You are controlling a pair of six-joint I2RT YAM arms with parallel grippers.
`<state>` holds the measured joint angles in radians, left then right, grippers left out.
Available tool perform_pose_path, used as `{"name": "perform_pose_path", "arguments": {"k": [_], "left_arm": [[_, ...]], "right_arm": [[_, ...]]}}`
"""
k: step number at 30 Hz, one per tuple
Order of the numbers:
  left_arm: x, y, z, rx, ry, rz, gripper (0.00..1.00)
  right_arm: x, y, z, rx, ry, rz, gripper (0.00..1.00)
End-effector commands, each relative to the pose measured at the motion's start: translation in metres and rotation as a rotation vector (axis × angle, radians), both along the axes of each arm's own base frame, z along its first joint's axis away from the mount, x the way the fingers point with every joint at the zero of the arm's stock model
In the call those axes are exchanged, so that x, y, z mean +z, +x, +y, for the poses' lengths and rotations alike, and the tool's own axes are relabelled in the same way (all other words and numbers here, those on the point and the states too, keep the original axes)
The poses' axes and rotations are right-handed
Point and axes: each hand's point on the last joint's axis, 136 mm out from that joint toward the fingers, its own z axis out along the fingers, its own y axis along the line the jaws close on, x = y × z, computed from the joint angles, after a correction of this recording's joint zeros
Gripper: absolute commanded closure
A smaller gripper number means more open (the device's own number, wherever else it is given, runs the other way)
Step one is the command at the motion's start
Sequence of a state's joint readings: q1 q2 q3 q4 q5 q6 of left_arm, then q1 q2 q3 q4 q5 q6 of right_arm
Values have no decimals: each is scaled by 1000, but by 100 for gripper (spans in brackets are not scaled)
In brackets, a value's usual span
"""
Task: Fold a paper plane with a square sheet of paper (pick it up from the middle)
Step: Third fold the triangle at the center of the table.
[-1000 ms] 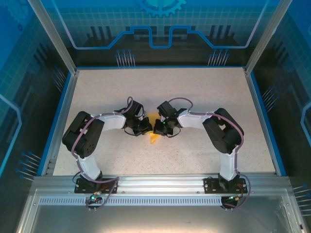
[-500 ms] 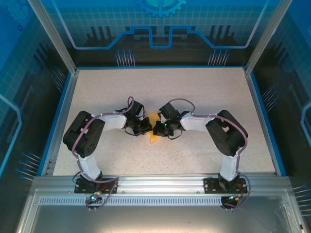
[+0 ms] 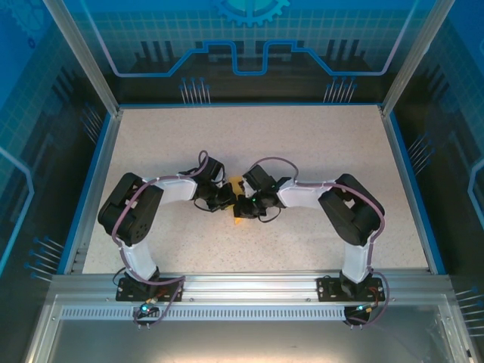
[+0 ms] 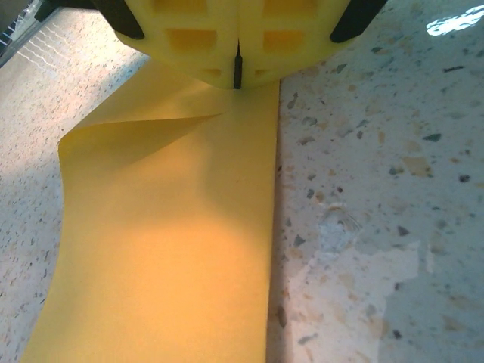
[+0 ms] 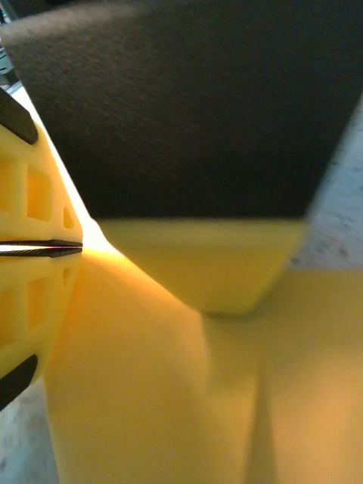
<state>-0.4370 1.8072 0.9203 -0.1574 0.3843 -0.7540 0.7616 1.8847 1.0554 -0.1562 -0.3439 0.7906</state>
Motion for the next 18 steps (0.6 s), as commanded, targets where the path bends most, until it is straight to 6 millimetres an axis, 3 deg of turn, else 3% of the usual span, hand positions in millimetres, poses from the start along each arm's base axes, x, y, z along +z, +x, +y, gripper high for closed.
{"name": "perform_pose_path", "arguments": {"k": [1,7,13,16,18], "left_arm": [[-30,-19,23,30,129,72,98],[-28,-18,23,29,124,66,98],[-28,-18,22,28,123,64,98],[-28,-18,23,30,123,64,98],[-28,-19,23,32,123,65,98]], "right_arm": [[0,-5,-5,7,-35,-26,88],[-2,6,-19,-45,-106,-58,88],[-35,-16,-24,-2,-123,35,88],[-30,-17,-23,14,-113,25,89],[-14,-14,-18,29,-80,-16,89]]}}
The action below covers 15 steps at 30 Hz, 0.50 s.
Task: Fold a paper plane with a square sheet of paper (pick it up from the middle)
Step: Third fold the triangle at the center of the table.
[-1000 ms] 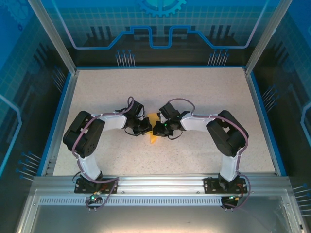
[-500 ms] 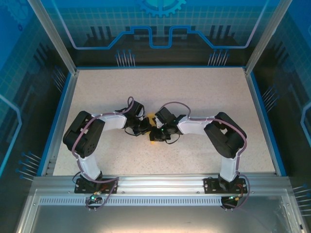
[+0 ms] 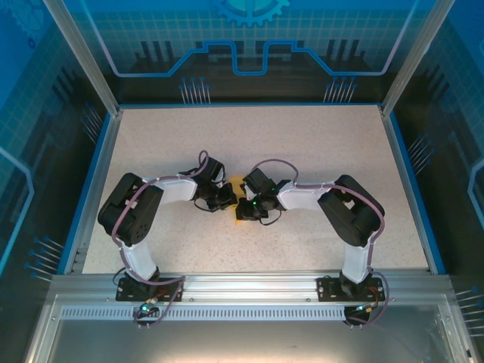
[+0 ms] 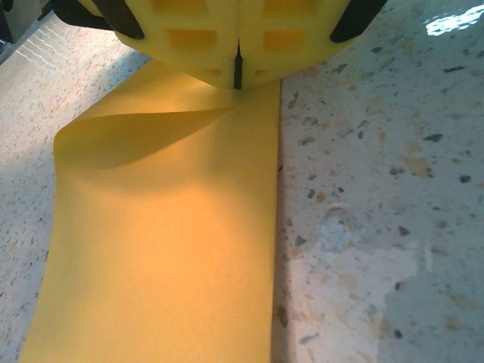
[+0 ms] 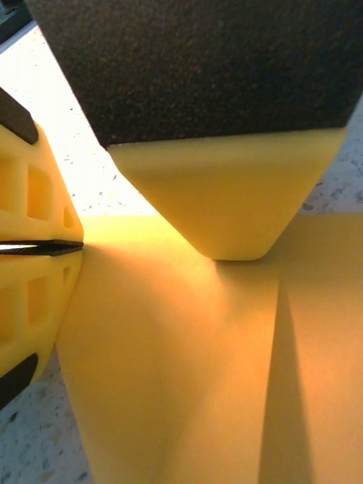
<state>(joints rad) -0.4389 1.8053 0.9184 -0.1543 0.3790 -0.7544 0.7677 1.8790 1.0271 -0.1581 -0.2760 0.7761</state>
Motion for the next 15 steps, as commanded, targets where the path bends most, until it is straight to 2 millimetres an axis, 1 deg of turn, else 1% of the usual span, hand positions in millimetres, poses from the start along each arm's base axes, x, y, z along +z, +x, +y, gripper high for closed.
{"name": "perform_pose_path", "arguments": {"k": [1,3,6,11,15], "left_arm": [[-28,-19,23,32,120,70,98],[-28,-19,23,32,119,71,98],[-28,-19,22,31,118,70,98],[-28,-20,22,31,117,71,98],[-27,-19,22,31,116,67,98]], "right_arm": [[4,-13,-4,50,-5,1,88],[15,-13,3,71,29,-20,88],[17,-18,11,98,61,-20,88],[-1,-24,11,98,35,27,88],[-18,-28,3,86,-11,63,89]]}}
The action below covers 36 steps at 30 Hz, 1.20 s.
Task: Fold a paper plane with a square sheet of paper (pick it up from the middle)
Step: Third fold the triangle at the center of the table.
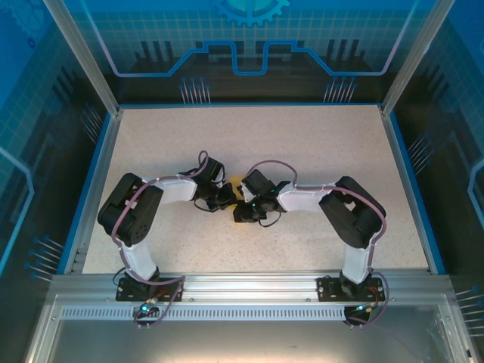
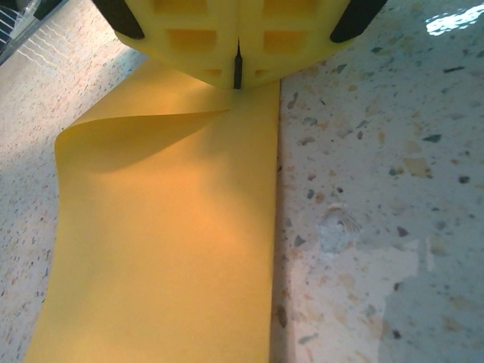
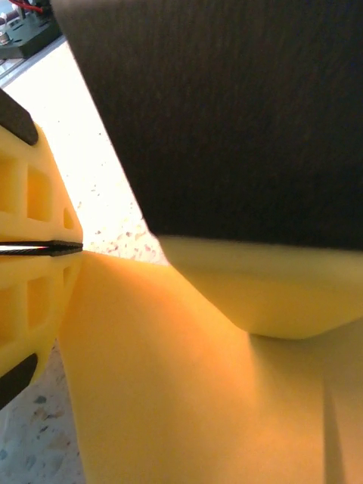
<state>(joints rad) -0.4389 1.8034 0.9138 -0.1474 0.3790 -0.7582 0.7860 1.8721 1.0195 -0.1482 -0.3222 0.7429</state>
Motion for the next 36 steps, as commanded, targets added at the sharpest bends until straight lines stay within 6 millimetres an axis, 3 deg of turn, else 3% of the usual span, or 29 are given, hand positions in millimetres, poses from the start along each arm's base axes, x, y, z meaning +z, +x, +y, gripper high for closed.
{"name": "perform_pose_path", "arguments": {"k": [1,3,10,19,22,27,29,36], "left_arm": [[-28,-19,22,27,120,70,98],[-28,-19,22,27,119,70,98],[-28,-19,22,28,119,72,98],[-28,-19,22,26,121,71,98],[-28,-18,21,26,120,70,98],[-28,-19,22,23,121,72,98],[-28,-19,22,22,122,72,98],[-27,-18,21,20,122,72,98]], "right_arm": [[-24,-17,-6,22,-55,61,89],[-25,-17,-8,22,-66,66,89],[8,-16,5,64,25,7,89],[-19,-28,-1,69,-16,77,89],[-13,-26,-1,67,-16,64,89],[28,9,-13,-44,22,-68,89],[36,22,-21,-93,34,-97,88],[25,37,-21,-120,26,-73,88]]}}
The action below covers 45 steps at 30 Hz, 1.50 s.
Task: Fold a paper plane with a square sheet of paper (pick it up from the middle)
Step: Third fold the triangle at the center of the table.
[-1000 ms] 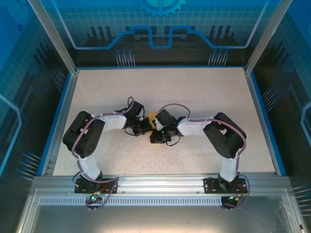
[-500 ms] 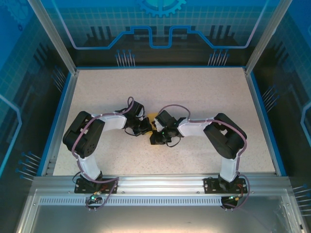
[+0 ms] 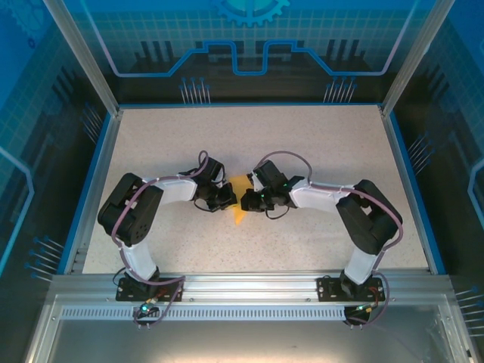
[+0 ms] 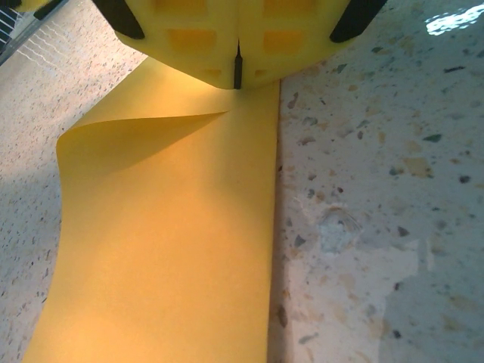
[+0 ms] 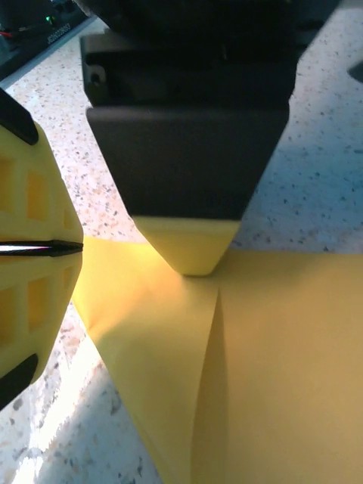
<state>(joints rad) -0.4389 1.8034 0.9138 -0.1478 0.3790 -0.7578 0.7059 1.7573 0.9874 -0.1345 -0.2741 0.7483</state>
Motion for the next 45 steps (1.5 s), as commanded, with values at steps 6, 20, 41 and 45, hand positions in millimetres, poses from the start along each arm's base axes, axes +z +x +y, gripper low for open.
{"name": "perform_pose_path", "arguments": {"k": [6,20,41,45], "left_arm": [[-26,-18,21,16,122,71,98],[-25,-19,21,10,121,65,98],[-25,-19,21,5,124,65,98],[-23,-17,20,0,122,57,98]], "right_arm": [[-39,8,-3,-65,-54,91,90],[-1,32,-8,-107,16,30,89],[0,56,-22,-166,13,2,89],[-18,60,-27,-183,-9,36,89]]}}
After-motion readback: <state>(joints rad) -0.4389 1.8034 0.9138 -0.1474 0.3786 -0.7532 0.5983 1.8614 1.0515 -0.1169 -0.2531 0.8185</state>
